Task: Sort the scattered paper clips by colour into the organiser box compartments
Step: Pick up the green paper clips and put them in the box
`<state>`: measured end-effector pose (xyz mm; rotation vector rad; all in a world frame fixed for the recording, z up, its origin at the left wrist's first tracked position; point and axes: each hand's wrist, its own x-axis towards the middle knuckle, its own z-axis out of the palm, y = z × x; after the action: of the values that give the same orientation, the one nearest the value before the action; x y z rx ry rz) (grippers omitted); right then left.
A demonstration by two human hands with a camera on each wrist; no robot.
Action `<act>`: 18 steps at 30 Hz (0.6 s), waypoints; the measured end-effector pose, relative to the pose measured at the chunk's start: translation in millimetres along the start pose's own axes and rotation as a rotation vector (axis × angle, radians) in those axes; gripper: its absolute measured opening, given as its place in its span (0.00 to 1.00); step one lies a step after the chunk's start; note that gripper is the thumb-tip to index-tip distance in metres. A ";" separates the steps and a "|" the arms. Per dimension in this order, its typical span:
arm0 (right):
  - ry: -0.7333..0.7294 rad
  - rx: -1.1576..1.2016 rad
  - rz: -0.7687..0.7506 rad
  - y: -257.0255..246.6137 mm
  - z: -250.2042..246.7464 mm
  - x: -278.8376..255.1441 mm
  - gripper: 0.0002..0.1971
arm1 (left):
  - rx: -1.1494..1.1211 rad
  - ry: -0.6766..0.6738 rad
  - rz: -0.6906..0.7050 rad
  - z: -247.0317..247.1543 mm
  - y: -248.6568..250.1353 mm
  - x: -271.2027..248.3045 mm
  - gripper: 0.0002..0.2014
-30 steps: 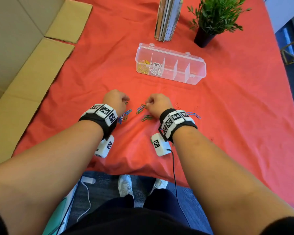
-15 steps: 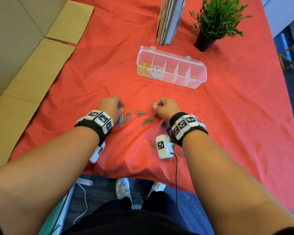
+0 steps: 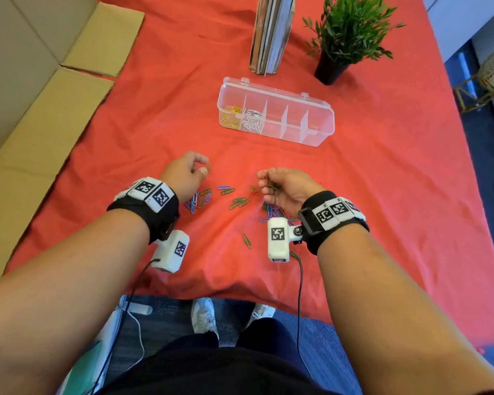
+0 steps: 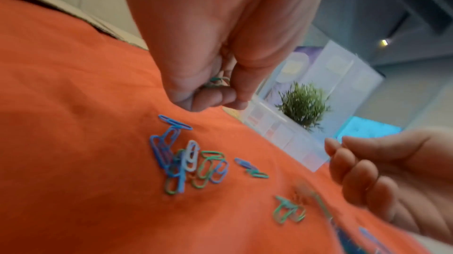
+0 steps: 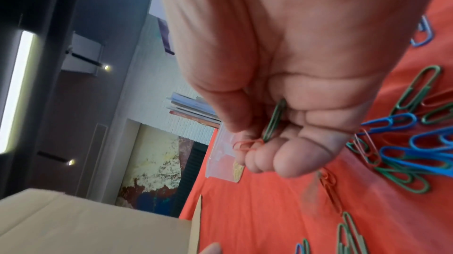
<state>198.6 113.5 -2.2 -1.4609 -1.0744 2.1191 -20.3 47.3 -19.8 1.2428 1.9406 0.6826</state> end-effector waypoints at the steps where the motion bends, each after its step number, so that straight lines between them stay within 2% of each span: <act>1: -0.024 0.060 0.025 -0.9 -0.2 -1.3 0.16 | -0.144 -0.049 -0.037 0.7 4.9 -0.8 0.10; 4: -0.058 0.161 0.061 -3.6 -2.1 -3.8 0.16 | -0.588 -0.193 -0.208 0.8 18.6 -6.1 0.16; 6: -0.029 0.109 0.038 -3.2 -2.9 -4.1 0.14 | -0.730 -0.251 -0.279 -1.4 24.9 -11.2 0.16; 8: 0.040 -0.014 -0.001 -2.1 -5.2 -2.5 0.14 | -0.777 -0.288 -0.310 -3.1 24.6 -13.2 0.15; 10: 0.143 -0.117 -0.028 -1.7 -7.8 0.6 0.17 | -0.794 -0.316 -0.331 -3.5 21.9 -13.2 0.13; 13: 0.295 -0.176 -0.112 -4.4 -9.9 7.1 0.20 | -0.838 -0.319 -0.388 -3.7 18.2 -12.5 0.10; 16: 0.425 -0.369 -0.187 -3.3 -16.1 10.6 0.13 | -0.813 -0.267 -0.383 -3.3 12.9 -11.9 0.07; 18: 0.514 -0.537 -0.155 1.7 -23.6 13.1 0.13 | -0.787 -0.235 -0.351 -3.0 8.6 -12.5 0.07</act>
<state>214.8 130.0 -16.1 -1.9325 -1.5355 1.2804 -14.7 39.1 -7.9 0.4564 1.4130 0.9341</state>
